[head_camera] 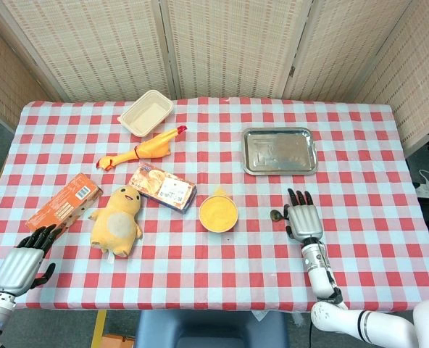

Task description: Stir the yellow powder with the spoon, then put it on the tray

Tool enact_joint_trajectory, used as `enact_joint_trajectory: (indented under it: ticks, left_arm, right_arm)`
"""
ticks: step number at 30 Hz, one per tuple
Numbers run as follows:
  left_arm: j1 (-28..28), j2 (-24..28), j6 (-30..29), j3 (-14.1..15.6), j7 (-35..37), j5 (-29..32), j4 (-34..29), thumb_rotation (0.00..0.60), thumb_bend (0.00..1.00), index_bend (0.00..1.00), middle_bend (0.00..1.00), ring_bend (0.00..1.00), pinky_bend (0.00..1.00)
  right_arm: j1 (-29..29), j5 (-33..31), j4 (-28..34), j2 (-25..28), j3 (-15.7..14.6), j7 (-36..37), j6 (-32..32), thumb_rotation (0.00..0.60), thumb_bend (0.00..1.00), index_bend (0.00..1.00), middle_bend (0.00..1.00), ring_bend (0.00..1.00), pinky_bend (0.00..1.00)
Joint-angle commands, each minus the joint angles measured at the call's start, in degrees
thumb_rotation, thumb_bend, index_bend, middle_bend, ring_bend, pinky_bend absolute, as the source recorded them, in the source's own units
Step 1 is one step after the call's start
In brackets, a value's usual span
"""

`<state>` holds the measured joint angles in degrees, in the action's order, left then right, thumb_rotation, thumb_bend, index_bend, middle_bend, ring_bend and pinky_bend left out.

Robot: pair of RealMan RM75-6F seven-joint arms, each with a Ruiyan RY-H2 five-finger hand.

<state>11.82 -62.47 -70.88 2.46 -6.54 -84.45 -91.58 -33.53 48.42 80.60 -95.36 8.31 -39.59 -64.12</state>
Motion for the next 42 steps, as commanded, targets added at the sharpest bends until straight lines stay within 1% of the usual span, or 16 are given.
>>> enact_joint_trajectory:
  ticks: [1, 6, 14, 42]
  left_arm:
    - [0.00, 0.01, -0.02, 0.04, 0.00, -0.04, -0.11, 0.600, 0.47, 0.00, 0.00, 0.00, 0.20]
    - [0.08, -0.06, 0.06, 0.03, 0.23, -0.05, 0.16, 0.600, 0.47, 0.00, 0.00, 0.00, 0.20]
    - [0.24, -0.21, 0.41, 0.04, 0.09, 0.17, 0.32, 0.600, 0.47, 0.00, 0.00, 0.00, 0.20]
    - [0.78, -0.26, 1.48, 0.17, -0.30, 0.66, 0.42, 0.600, 0.49, 0.00, 0.00, 0.00, 0.20]
  right_arm:
    - [-0.13, -0.13, -0.92, -0.54, 0.19, 0.38, 0.37, 0.600, 0.27, 0.45, 0.00, 0.00, 0.02]
    - [-0.41, -0.31, -2.22, -1.03, 0.83, 1.40, 1.18, 0.600, 0.28, 0.45, 0.00, 0.00, 0.02]
    - [-0.98, -0.66, -3.49, -1.33, 1.24, 1.58, 2.20, 0.600, 0.32, 0.47, 0.01, 0.00, 0.02]
    - [-1.19, -1.31, -6.90, -3.16, 1.65, 3.13, 3.88, 0.600, 0.32, 0.52, 0.02, 0.00, 0.02]
